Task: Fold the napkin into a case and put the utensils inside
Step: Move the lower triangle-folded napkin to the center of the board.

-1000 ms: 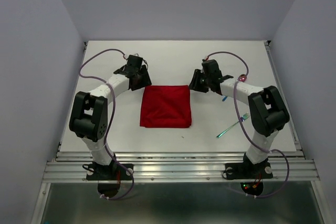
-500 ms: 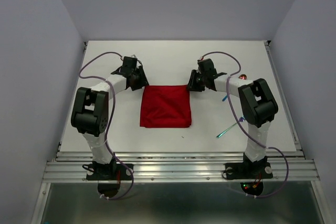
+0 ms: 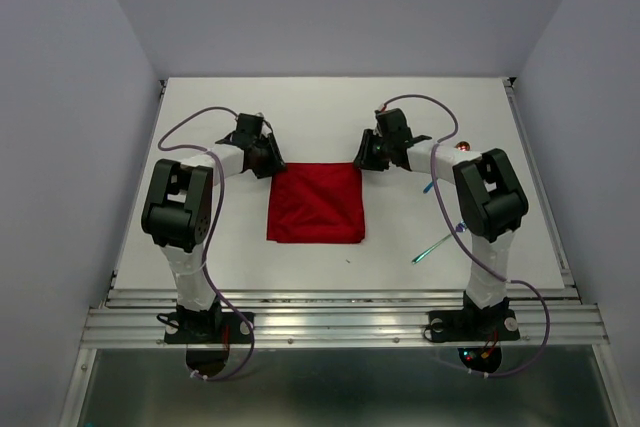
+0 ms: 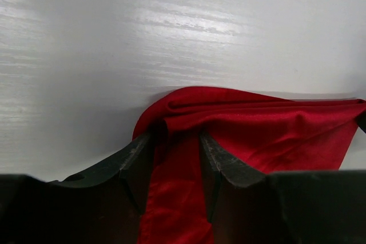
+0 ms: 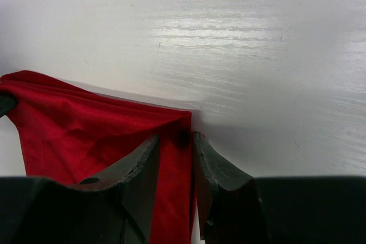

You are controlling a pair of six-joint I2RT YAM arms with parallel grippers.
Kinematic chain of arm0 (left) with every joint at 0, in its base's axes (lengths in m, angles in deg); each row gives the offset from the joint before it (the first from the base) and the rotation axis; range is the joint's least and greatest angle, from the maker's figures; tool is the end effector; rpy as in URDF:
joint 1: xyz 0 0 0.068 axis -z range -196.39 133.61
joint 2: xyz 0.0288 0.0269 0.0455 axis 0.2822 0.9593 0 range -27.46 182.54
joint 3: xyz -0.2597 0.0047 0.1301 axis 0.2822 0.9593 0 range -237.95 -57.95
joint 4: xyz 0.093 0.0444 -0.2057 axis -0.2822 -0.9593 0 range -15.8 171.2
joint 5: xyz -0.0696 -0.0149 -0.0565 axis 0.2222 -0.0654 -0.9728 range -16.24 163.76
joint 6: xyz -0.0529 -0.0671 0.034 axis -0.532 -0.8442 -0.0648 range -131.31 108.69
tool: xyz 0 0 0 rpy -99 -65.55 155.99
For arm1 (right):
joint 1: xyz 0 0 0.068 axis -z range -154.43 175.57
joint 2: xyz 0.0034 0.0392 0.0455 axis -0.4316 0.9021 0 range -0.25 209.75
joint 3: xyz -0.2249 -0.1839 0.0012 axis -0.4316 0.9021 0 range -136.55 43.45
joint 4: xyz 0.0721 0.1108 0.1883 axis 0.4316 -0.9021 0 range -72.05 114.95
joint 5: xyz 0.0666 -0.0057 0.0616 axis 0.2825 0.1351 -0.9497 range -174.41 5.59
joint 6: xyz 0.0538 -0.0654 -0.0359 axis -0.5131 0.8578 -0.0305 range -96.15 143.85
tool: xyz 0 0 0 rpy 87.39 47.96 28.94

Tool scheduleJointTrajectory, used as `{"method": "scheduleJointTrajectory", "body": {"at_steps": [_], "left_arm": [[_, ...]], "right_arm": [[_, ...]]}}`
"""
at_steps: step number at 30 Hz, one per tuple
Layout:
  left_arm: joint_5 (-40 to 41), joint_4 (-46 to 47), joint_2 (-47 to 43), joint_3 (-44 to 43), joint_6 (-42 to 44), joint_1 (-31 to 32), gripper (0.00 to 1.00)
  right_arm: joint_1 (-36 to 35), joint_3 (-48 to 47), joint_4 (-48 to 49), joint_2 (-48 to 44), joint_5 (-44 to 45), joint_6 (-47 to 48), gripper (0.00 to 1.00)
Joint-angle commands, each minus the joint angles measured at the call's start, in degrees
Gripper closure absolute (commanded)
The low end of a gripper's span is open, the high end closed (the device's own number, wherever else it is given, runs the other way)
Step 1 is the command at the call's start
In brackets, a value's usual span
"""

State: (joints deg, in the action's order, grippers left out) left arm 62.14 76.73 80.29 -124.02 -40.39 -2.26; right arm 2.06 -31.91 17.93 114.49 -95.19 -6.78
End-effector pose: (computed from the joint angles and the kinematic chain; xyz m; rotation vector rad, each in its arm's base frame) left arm 0.3944 -0.1164 0.1751 -0.2180 2.4289 -0.5917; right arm 0.4032 0.1922 0.1699 0.0601 2.4677 0.6561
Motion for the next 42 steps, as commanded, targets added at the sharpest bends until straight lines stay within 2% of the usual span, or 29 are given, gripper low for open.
{"method": "scheduleJointTrajectory", "body": {"at_steps": [1, 7, 11, 14, 19, 21, 24, 27, 28, 31, 37, 42], "left_arm": [[-0.51, 0.51, -0.87, 0.32, 0.25, -0.33, 0.53], [-0.86, 0.51, -1.31, 0.93, 0.6, -0.33, 0.54], [-0.86, 0.51, -1.66, 1.55, 0.43, -0.24, 0.54], [-0.78, 0.51, -1.75, 1.81, 0.25, -0.33, 0.54], [-0.69, 0.43, -1.75, 1.9, 0.08, -0.24, 0.53], [-0.51, 0.43, -1.75, 1.9, 0.08, -0.24, 0.52], [-0.42, 0.25, -1.84, 1.82, -0.01, -0.24, 0.52], [-0.34, 0.25, -2.27, 1.9, -0.19, -0.24, 0.5], [-0.25, 0.25, -2.8, 1.99, -0.27, -0.33, 0.5], [0.8, -0.28, -4.64, 1.9, -0.45, -0.33, 0.49], [3.0, -0.98, -7.28, 1.38, -0.54, -0.33, 0.5], [2.48, -0.98, -5.97, 0.41, -0.36, -0.33, 0.58]], "right_arm": [[0.3, -3.04, 1.05, 0.66, -0.29, 1.36, 0.63], [0.3, -4.01, 1.05, 1.28, -0.29, 1.63, 0.61], [0.3, -4.63, 1.05, 1.54, 0.06, 1.8, 0.68], [0.3, -5.42, 0.96, 2.42, -0.02, 2.07, 0.68], [0.3, -6.65, -0.62, 3.83, 0.68, 2.07, 0.59], [0.3, -6.12, -0.62, 3.65, 1.2, 2.16, 0.59], [0.3, -5.77, -0.62, 3.65, 1.65, 2.42, 0.65], [0.3, -5.51, -0.62, 3.65, 1.56, 2.42, 0.81], [0.3, -5.42, -0.62, 3.48, 1.99, 2.33, 0.9], [0.3, -4.81, -0.36, 2.34, 3.75, 1.72, 0.99], [0.3, -3.58, 0.7, 0.49, 4.64, 2.24, 0.99], [0.3, -1.82, 2.19, -1.44, 3.58, 2.33, 0.99]]}}
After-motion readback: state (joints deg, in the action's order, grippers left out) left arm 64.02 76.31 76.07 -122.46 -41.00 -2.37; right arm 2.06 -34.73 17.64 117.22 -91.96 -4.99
